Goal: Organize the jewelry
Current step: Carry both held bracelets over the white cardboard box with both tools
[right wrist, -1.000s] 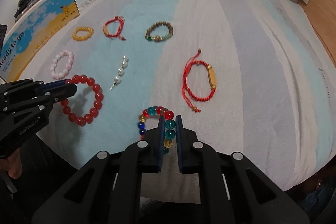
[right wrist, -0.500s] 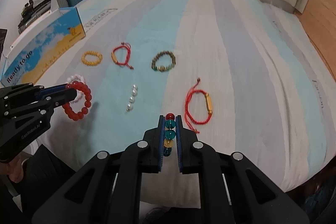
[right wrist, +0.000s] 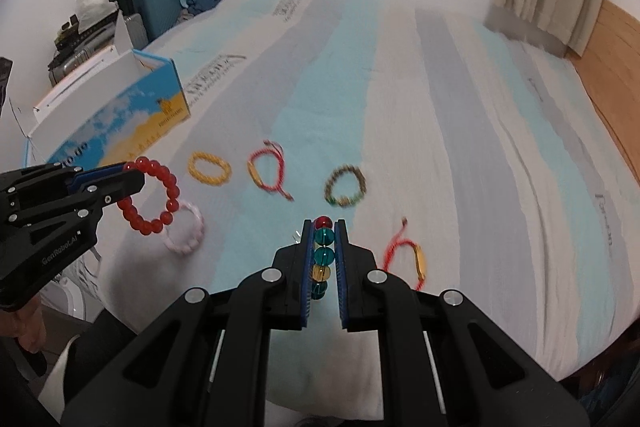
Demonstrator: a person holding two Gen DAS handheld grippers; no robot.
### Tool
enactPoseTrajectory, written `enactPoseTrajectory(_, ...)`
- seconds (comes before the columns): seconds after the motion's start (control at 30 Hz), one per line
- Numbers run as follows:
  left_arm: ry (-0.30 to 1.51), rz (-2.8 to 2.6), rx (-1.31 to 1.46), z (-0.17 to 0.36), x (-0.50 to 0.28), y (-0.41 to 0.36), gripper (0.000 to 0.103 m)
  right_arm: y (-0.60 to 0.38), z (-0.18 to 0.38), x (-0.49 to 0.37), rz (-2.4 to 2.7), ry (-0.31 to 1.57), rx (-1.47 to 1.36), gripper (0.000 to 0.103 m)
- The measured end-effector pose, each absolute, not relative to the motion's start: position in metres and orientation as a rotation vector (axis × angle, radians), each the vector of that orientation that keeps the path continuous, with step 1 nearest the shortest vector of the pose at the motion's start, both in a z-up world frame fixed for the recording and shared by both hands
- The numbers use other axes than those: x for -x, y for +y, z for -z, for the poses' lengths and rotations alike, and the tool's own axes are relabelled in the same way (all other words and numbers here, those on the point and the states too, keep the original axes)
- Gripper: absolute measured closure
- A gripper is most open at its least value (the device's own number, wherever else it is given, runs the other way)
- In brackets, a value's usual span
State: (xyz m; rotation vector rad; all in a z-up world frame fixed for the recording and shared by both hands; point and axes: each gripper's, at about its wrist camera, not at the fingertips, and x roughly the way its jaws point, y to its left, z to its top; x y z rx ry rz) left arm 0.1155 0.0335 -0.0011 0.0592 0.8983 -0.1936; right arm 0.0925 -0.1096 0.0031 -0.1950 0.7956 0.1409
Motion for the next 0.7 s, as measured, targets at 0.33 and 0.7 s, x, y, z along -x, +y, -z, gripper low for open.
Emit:
enactPoseTrajectory(0.33, 0.853, 0.08, -0.038, -0.038, -0.119, 0.1, 0.09, -0.038, -0.043, -0.109, -0.231, 0.731, 0.219, 0.094)
enactPoseTrajectory(0.7, 0.813, -0.082, 0.003, -0.078, -0.12, 0.205, 0.09, 0.086, -0.072, -0.127, -0.402, 0.678, 0.303, 0.094)
